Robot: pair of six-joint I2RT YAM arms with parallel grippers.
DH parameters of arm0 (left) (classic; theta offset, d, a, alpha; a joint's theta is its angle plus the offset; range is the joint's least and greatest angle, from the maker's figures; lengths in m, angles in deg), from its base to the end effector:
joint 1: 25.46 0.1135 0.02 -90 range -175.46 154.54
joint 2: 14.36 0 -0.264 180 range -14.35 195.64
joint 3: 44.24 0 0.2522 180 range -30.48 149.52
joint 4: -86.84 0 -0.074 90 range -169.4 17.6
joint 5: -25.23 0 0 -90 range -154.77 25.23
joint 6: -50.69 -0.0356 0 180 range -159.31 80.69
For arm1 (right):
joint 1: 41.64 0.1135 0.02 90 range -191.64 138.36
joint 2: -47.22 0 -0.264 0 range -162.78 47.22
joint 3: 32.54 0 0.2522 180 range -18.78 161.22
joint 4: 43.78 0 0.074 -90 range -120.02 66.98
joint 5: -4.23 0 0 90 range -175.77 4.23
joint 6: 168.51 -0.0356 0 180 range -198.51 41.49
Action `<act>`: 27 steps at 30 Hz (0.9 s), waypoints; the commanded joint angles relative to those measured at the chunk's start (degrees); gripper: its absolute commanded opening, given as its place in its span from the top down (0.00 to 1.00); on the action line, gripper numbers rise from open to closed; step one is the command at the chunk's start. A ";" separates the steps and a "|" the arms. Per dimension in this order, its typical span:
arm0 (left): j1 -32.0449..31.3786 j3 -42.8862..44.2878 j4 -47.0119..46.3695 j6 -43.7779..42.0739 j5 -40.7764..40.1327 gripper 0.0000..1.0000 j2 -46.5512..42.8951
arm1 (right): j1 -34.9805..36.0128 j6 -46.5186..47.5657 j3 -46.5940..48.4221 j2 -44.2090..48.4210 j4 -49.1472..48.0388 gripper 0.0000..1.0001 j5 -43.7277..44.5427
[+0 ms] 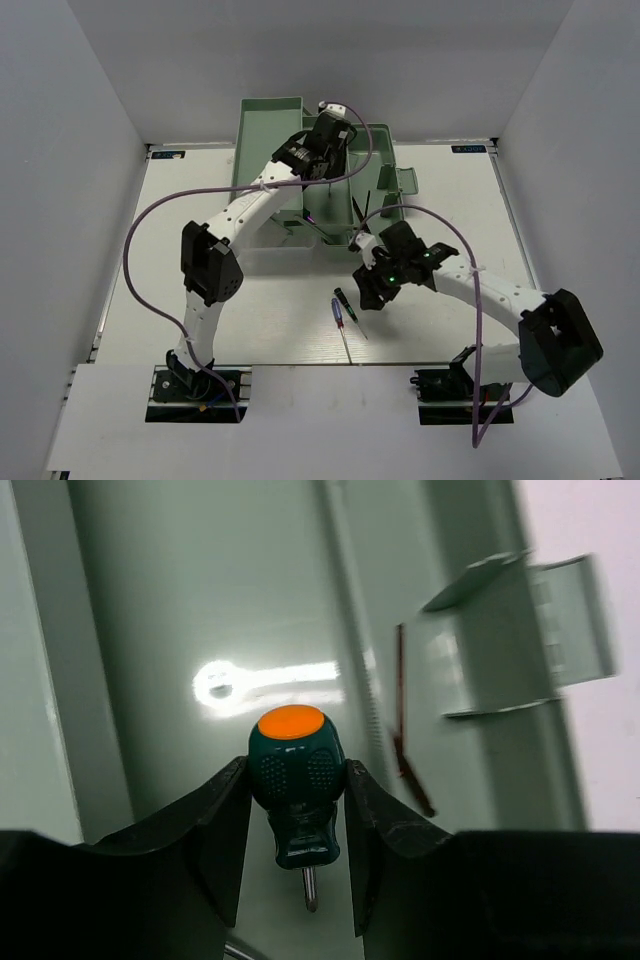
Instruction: Sort the tools into containers
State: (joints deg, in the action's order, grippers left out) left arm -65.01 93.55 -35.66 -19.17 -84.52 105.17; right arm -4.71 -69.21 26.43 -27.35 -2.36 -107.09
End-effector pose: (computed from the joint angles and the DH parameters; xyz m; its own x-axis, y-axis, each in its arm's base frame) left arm 0.3723 -0.2918 0.3542 -0.5948 0.0709 -0.8007 0.2052 0.9765 -0.0660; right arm 0.1929 0.1612 0.2103 -0.5457 -0.5985 -0.5865 -0.8169 0.5361 0.2130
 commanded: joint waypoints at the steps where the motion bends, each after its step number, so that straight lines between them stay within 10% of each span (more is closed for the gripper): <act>1: 1.32 2.27 0.37 -1.24 -0.20 0.99 -3.68 | 4.37 -3.23 2.16 -3.21 -4.19 0.42 4.18; 9: 1.85 0.60 0.99 -1.24 1.91 0.93 -1.40 | 10.88 -6.75 5.32 -10.95 -4.72 0.42 10.42; 15: 1.85 -0.01 0.38 -1.24 3.31 0.32 -2.63 | 12.47 -8.33 6.29 -15.69 -4.72 0.42 15.95; 18: 1.85 0.69 0.37 -2.29 3.31 0.23 -5.17 | 13.08 -8.95 6.55 -17.45 -5.25 0.44 16.40; 21: 1.85 0.69 0.37 -2.30 3.31 0.20 -8.68 | 14.49 -11.23 7.26 -19.12 -5.42 0.51 17.71; 27: 0.27 -8.87 0.29 -2.30 8.46 0.33 -20.27 | 15.98 -12.11 8.49 -19.83 -3.50 1.00 23.67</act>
State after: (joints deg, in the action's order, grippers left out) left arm -63.45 87.63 -34.52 -20.87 -80.74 95.05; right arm 10.61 -80.10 34.03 -46.49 -7.08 -88.21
